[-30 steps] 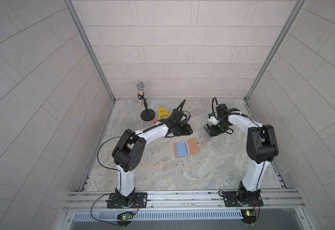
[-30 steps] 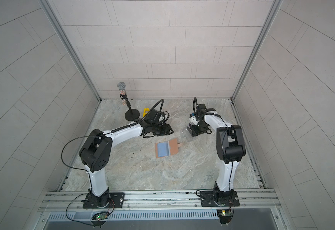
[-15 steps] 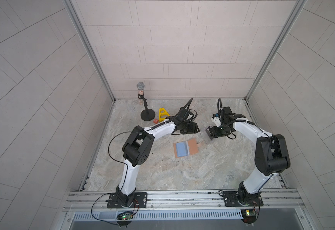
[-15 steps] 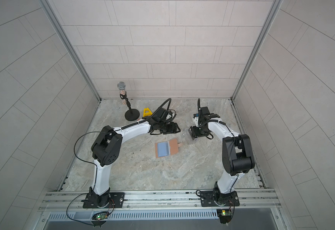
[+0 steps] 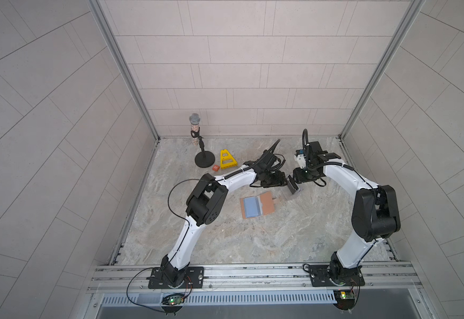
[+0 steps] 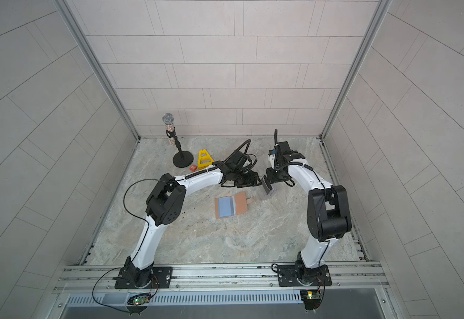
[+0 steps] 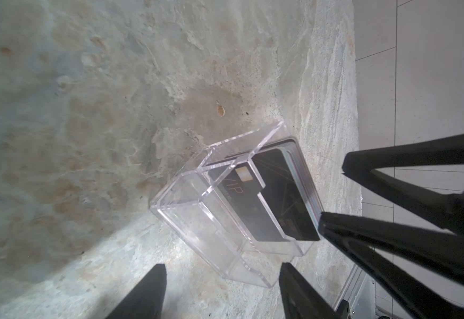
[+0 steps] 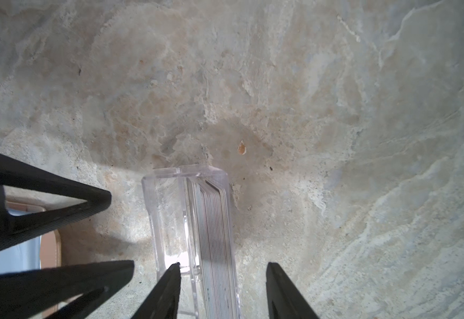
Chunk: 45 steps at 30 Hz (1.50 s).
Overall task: Insert credit cards into a card holder
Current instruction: Pick up the credit card from the storage box.
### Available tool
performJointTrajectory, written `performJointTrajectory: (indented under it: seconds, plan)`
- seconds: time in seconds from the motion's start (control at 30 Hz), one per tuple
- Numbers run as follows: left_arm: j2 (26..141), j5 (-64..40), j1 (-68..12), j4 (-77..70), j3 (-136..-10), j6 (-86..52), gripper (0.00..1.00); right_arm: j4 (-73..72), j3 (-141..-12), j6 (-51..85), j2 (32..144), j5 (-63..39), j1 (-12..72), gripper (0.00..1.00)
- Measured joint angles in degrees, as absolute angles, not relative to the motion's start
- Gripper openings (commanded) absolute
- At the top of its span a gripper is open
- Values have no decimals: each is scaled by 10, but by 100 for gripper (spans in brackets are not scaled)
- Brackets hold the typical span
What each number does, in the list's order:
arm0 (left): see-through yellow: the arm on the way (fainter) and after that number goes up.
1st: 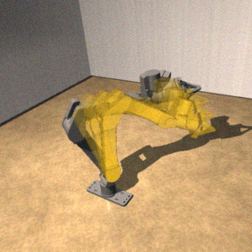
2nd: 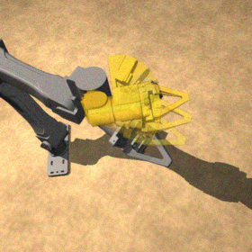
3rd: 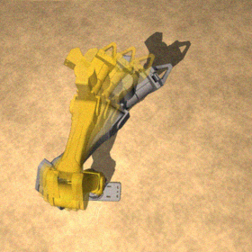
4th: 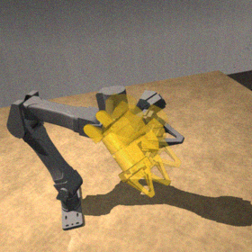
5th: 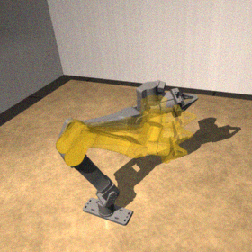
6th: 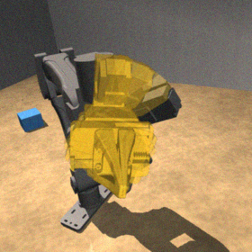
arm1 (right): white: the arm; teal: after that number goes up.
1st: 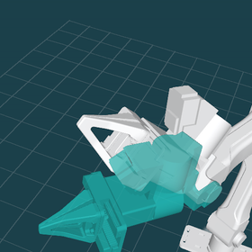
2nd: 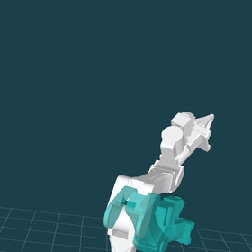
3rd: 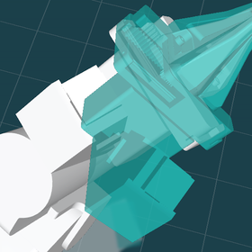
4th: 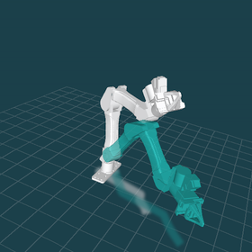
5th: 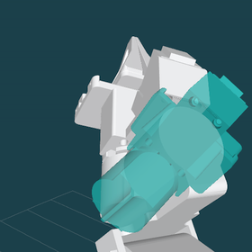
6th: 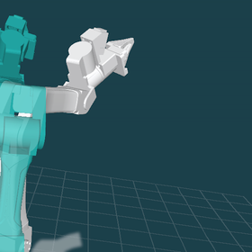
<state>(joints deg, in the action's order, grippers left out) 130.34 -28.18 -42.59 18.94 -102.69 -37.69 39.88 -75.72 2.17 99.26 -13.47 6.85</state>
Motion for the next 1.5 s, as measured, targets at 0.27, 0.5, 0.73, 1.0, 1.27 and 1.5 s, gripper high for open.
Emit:
performJointTrajectory:
  seconds: [0.27, 0.5, 0.73, 1.0, 1.27, 1.5]
  plan:
    - [1318, -281, -428, 204, -1037, -392, 68, 413, -782, 9, 1037, -135, 69, 49]
    - [1326, -282, -428, 202, -1040, -400, 68, 417, -785, 3, 1053, -135, 69, 49]
    - [1345, -282, -428, 203, -1058, -407, 68, 418, -785, 3, 1055, -132, 69, 49]
    - [1363, -280, -428, 208, -1076, -411, 64, 417, -785, 2, 1058, -129, 69, 49]
    - [1364, -273, -429, 215, -1077, -410, 59, 418, -785, 2, 1058, -127, 72, 44]
    - [1364, -273, -429, 199, -1068, -409, 54, 423, -790, 0, 1061, -126, 74, 41]
